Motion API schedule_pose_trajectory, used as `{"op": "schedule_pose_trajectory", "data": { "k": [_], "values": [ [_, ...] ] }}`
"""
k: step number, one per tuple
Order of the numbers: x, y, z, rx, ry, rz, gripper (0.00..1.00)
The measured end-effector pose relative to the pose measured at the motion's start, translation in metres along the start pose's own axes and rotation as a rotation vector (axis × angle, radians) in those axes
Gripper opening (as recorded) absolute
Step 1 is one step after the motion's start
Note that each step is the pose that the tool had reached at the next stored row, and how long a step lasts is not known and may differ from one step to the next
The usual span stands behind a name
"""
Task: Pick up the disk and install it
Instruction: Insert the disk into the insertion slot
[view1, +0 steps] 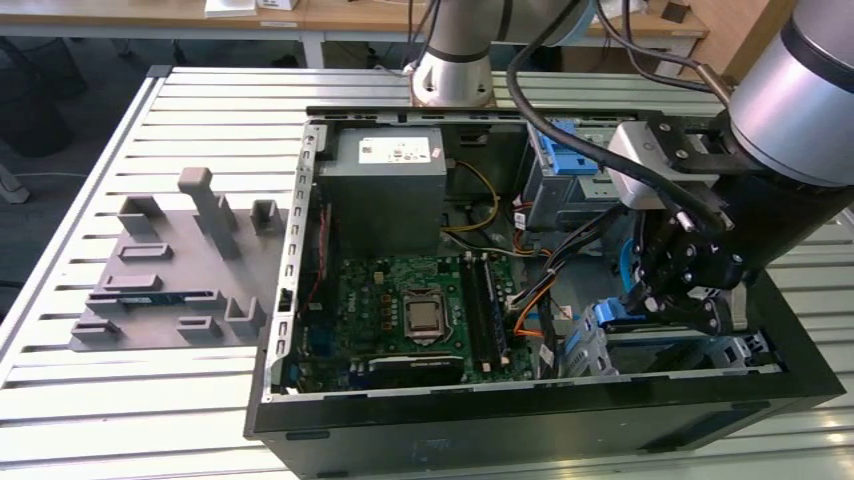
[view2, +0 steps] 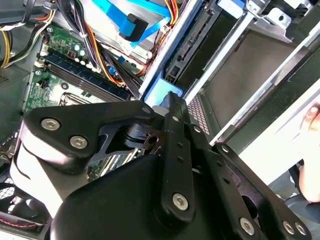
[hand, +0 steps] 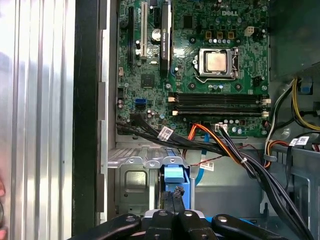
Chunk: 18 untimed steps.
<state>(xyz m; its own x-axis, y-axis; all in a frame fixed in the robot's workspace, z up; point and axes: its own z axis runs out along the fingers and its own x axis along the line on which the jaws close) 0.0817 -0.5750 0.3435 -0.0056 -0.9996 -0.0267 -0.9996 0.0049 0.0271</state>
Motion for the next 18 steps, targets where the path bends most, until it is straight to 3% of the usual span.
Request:
{"op": "schedule_pose_trajectory", "data": {
  "k": [18],
  "values": [
    [0.0004,-0.0004,0.0144,0.0,0.0003,0.0,0.11]
  ]
}}
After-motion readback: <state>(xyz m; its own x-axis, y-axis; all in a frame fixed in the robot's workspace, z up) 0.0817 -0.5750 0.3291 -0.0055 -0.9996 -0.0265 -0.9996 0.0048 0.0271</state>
